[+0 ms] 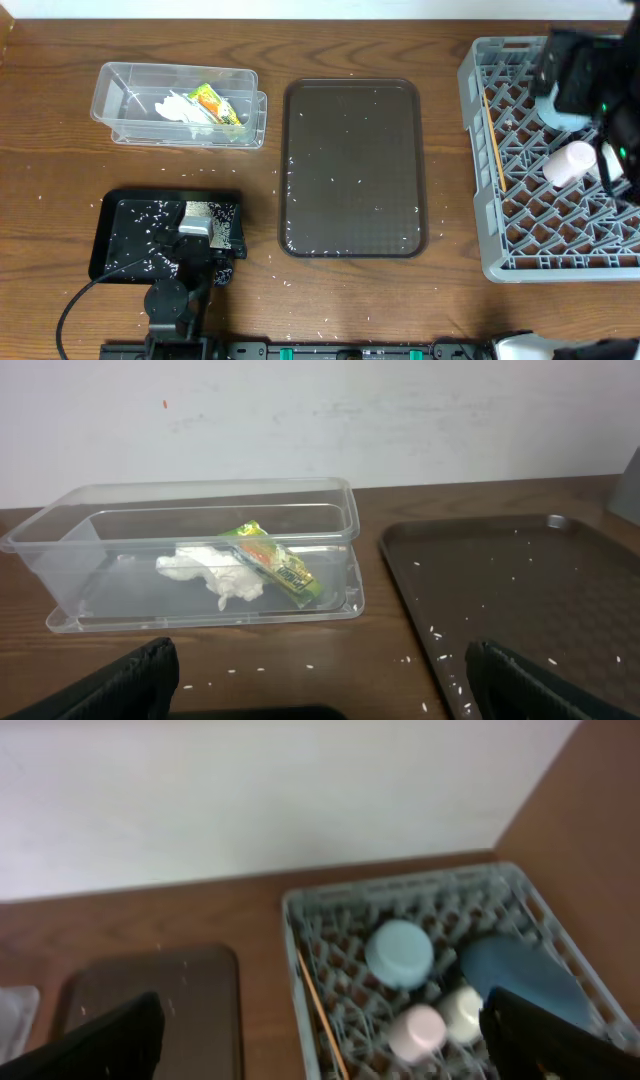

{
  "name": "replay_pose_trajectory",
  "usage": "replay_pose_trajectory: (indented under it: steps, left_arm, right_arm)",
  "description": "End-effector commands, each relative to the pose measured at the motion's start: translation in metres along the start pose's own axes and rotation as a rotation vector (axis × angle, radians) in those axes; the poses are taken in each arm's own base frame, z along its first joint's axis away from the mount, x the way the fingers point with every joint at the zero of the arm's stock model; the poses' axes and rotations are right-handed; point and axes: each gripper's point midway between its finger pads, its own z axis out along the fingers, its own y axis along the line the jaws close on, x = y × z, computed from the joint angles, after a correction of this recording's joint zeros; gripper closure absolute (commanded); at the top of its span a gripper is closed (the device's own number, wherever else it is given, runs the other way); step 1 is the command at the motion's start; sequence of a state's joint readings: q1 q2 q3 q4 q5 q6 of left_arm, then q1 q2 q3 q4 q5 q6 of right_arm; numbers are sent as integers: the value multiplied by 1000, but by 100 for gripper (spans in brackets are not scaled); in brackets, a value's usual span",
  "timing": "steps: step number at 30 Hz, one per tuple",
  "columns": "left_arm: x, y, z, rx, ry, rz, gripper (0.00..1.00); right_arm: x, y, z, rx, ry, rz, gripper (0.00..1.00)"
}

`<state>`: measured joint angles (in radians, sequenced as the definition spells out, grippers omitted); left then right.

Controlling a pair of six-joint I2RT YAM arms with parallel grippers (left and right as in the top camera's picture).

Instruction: Sort waste into correct bins and load items into the dishwasher rack

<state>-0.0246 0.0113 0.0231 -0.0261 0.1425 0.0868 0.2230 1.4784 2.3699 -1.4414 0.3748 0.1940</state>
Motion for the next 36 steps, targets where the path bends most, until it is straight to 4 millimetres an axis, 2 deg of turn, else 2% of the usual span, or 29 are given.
replay_pose_trajectory:
  steps: [1,5,8,12,16,21,27,36]
  left_arm:
    - [16,0,1,0,44,11,6]
    - [16,0,1,0,44,11,6]
    - [16,0,1,1,44,11,6]
    - [16,0,1,0,44,11,6]
    - [16,0,1,0,44,11,6]
    - [16,0,1,0,44,11,6]
    - [16,0,1,0,44,11,6]
    - [16,0,1,0,44,11,6]
  right_arm:
    - [6,-24,-20,47,-6,35,1]
    - [19,-29,-38,10,17,44,1]
    - [22,-26,-51,-54,11,63,1]
    - [33,-28,-52,-79,34,90,1]
    - [48,-31,-39,-83,46,114,1]
    - [72,-14,-16,-169,23,120,1]
    - [117,-3,12,-234,-37,126,1]
    - [174,9,25,-337,-215,134,1]
